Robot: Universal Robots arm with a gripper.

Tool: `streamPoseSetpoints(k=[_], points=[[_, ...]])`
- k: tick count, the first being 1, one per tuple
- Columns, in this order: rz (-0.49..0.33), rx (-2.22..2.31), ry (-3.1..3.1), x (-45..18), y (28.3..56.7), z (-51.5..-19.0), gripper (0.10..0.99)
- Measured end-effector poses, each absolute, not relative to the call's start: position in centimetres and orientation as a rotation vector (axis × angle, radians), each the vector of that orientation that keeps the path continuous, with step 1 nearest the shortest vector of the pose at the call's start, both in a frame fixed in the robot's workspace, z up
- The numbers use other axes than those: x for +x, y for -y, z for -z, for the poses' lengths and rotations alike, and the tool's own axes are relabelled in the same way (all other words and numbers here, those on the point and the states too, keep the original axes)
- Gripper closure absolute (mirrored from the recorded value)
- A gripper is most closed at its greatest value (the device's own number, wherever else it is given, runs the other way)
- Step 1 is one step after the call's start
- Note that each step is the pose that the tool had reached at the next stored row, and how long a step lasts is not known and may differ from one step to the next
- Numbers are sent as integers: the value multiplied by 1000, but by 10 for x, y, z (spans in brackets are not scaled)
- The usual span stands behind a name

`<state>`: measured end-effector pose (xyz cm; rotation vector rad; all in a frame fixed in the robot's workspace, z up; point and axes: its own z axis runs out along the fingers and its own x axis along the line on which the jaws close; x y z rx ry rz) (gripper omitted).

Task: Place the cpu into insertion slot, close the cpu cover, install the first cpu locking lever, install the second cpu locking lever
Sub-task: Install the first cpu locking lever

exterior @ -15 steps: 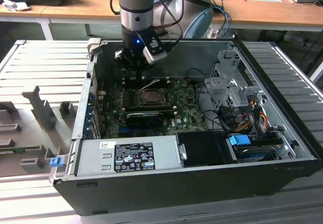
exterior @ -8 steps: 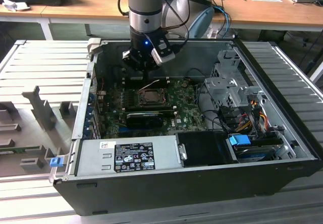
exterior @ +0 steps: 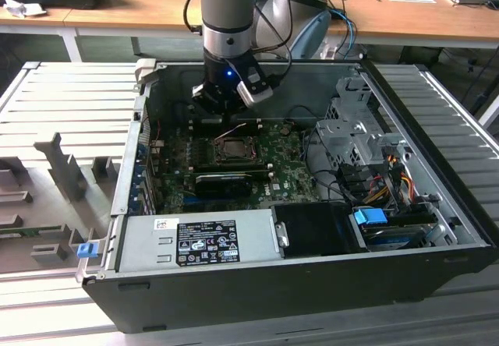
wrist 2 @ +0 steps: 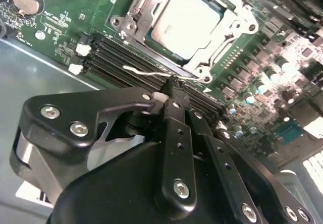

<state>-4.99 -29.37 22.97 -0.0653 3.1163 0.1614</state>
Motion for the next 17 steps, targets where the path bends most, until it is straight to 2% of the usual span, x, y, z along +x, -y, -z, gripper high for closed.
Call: streamPoseSetpoints(k=[17], points=[[-162, -109, -3117, -29, 290, -217, 980]])
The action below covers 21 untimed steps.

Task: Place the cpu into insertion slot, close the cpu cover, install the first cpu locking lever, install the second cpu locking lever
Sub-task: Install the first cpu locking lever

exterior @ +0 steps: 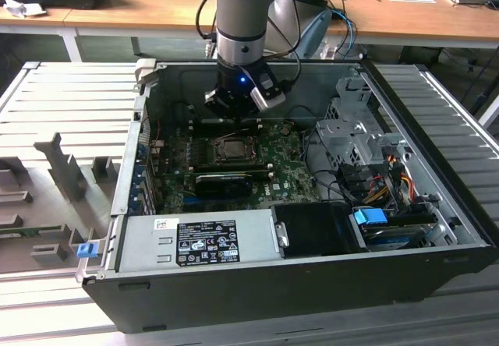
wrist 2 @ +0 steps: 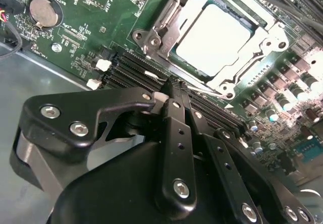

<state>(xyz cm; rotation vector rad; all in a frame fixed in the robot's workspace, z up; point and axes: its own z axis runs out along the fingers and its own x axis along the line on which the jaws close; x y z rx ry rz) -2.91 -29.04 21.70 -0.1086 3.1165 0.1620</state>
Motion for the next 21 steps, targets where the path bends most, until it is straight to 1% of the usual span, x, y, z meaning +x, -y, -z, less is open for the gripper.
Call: streamPoseSetpoints(k=[4, 13, 17, 21], points=[[-160, -110, -3117, -20, 289, -206, 980], [-149, -111, -3118, -19, 289, -201, 980], [-150, -111, -3118, -19, 289, -201, 980], [-150, -112, -3118, -19, 289, -214, 980]])
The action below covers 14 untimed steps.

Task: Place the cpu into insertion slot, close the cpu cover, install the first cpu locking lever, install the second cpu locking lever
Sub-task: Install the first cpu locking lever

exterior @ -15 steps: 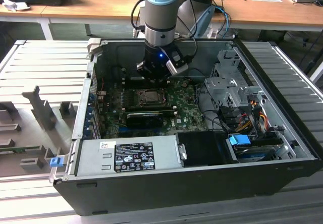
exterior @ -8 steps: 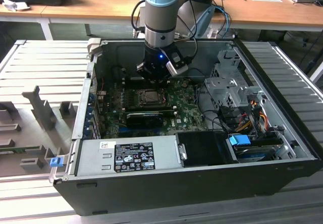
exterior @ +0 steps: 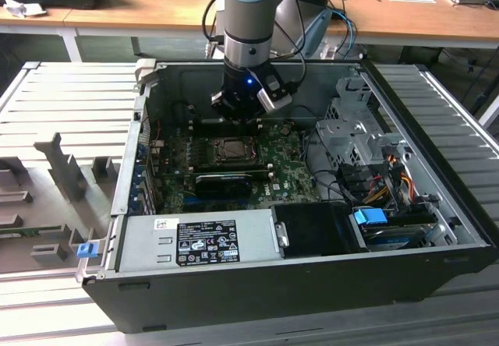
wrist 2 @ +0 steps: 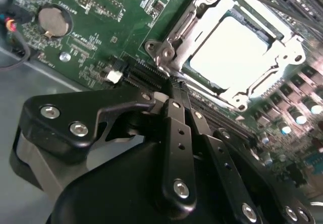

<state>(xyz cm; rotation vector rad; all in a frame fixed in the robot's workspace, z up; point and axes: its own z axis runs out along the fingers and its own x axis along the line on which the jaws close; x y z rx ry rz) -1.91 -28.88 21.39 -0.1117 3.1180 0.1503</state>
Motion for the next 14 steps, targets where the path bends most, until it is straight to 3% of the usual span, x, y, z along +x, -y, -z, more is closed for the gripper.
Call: streamPoseSetpoints(k=[14], points=[[-150, -112, -3119, -19, 300, -218, 980]])
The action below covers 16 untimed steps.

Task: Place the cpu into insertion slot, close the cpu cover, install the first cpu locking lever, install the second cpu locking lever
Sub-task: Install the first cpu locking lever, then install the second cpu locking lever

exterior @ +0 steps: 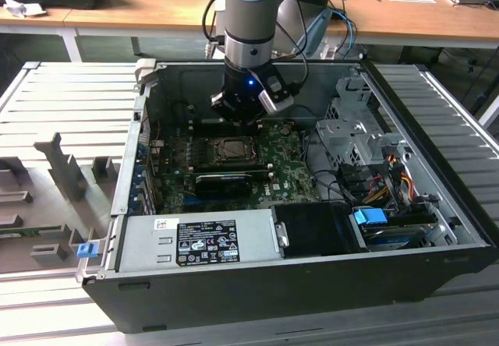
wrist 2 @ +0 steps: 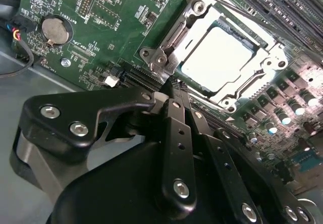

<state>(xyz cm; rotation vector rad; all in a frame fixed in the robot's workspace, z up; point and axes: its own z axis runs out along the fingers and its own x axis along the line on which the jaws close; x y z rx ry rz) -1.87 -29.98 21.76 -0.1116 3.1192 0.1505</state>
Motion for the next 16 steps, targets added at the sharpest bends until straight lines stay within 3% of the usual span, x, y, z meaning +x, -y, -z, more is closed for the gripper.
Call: streamPoseSetpoints(k=[16], points=[[-150, -112, -3119, -19, 313, -225, 980]])
